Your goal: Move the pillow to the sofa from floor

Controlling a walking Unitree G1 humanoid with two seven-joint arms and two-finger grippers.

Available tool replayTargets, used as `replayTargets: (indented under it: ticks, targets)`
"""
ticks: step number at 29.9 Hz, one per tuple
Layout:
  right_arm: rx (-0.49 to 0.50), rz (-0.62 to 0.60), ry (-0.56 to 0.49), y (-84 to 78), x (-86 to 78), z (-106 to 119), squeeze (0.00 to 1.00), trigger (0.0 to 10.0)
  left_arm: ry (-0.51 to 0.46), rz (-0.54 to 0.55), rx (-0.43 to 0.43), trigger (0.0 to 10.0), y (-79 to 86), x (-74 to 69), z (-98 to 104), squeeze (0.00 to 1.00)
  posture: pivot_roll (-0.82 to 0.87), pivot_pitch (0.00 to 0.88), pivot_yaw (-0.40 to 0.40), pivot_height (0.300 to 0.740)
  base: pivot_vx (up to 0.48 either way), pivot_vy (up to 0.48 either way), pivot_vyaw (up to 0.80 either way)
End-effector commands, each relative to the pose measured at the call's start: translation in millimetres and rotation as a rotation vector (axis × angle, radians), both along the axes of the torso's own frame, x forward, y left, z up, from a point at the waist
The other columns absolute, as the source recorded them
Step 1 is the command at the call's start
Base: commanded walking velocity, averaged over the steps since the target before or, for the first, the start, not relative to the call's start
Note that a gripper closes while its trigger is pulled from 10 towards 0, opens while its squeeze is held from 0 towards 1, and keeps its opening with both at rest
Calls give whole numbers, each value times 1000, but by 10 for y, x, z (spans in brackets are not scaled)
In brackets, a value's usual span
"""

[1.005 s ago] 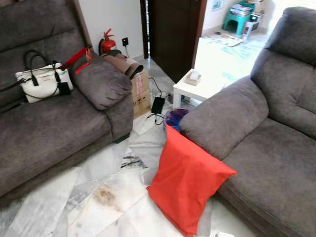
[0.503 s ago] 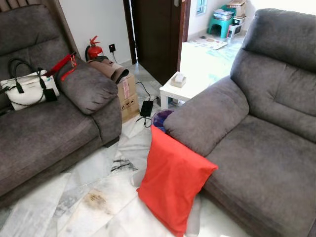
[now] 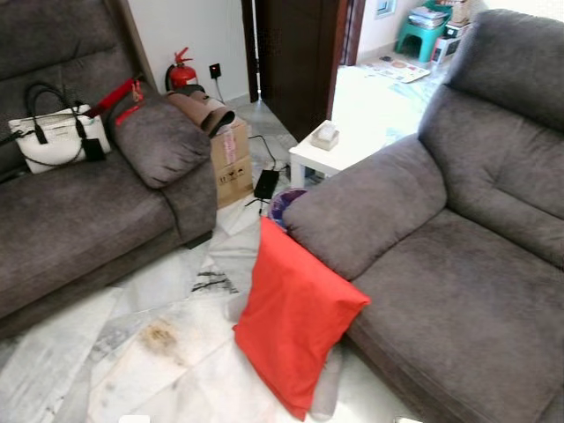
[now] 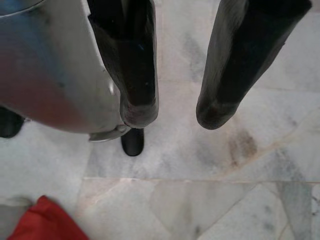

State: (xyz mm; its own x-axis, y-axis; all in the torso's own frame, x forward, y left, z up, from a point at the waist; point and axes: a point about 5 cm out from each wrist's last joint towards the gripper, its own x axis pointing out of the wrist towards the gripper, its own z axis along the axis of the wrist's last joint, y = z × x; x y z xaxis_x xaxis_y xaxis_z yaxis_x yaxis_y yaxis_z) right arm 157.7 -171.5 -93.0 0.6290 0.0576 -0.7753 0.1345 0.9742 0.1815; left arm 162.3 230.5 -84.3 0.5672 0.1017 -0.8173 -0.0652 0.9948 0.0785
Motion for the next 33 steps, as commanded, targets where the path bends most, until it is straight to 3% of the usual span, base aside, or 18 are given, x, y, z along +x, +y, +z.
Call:
replayTargets:
  ticks: [1, 21, 33]
  targets:
    - [12, 3, 8, 43, -27, -15, 0, 10000, 25, -10, 13, 10000, 24, -76, -27, 0, 67, 118, 50, 740, 0, 0, 0]
    - [25, -1, 6, 55, -28, -15, 0, 10000, -42, 14, 25, 10000, 59, 8, 30, 0, 69, 118, 50, 740, 0, 0, 0]
    - [33, 6, 9, 67, -30, -17, 0, 10000, -37, 16, 18, 10000, 49, -4, 21, 0, 70, 118, 50, 740, 261, 0, 0]
